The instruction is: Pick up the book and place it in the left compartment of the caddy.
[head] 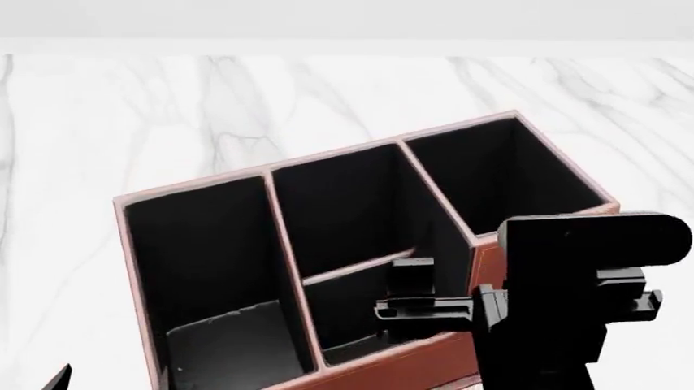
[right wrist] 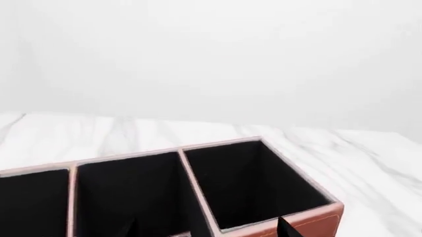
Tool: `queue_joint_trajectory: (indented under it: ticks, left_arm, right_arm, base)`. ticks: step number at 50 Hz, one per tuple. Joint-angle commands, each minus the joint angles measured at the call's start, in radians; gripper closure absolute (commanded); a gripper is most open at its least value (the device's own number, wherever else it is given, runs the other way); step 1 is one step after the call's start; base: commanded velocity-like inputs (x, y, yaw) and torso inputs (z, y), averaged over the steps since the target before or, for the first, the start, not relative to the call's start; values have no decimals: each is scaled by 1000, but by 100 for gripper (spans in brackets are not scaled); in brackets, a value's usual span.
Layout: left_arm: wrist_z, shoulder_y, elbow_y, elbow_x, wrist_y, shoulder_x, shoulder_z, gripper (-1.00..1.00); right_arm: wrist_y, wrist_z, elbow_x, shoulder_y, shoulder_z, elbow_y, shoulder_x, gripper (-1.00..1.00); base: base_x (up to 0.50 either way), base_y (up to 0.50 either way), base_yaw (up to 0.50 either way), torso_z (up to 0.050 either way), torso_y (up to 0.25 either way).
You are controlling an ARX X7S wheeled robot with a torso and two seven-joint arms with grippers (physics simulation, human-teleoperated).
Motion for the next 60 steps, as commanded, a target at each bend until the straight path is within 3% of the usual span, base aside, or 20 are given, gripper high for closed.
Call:
queue_joint_trajectory:
  ticks: [1, 7, 12, 14, 16, 17, 18, 19, 22, 23, 33, 60]
  left_arm:
    - [-5, -3, 1, -9, -1, -7, 6, -100]
    - [-8, -4, -3, -12, 5, -10, 8, -100]
    - [-11, -2, -8, -12, 12, -12, 11, -100]
    - [-12, -3, -8, -13, 13, -13, 11, -100]
    - [-14, -5, -9, -15, 12, -14, 11, -100]
    - [-14, -7, -10, -15, 12, -14, 11, -100]
    - [-14, -8, -11, -16, 12, -15, 12, -100]
    - [-15, -9, -13, -16, 13, -15, 12, -100]
    - [-17, -10, -14, -17, 14, -15, 14, -100]
    - [-18, -10, -18, -16, 17, -15, 15, -100]
    - [-22, -15, -24, -22, 20, -20, 18, -100]
    - [-35, -18, -25, -33, 22, -31, 30, -100]
  right_arm:
    - [286, 281, 580, 200, 138, 99, 96, -100]
    - [230, 302, 633, 219, 102, 137, 169, -100]
    - [245, 140, 822, 335, 157, 218, 220, -100]
    - [278, 229, 944, 363, 185, 285, 223, -100]
    - [267, 205, 990, 393, 101, 296, 290, -100]
    - [287, 55, 1003, 543, -49, 302, 440, -100]
    - [287, -95, 853, 693, -199, 270, 590, -100]
    - [286, -208, 908, 772, -349, 299, 604, -100]
    - [279, -135, 1009, 825, -799, 324, 613, -100]
    - [279, -135, 1017, 841, -869, 332, 616, -100]
    - [264, -135, 1053, 911, -1032, 363, 623, -100]
    - [236, -61, 1191, 1000, -1204, 385, 660, -100]
  base:
    - [0, 0, 0, 0, 0]
    - [0, 0, 0, 0, 0]
    - [0, 0, 0, 0, 0]
    - [0, 0, 0, 0, 0]
    - [0, 0, 0, 0, 0]
    - [0, 0, 0, 0, 0]
    - [0, 0, 0, 0, 0]
    - [0, 0, 0, 0, 0]
    - [0, 0, 0, 0, 0]
    - [0, 0, 0, 0, 0]
    - [0, 0, 0, 0, 0]
    - [0, 0, 0, 0, 0]
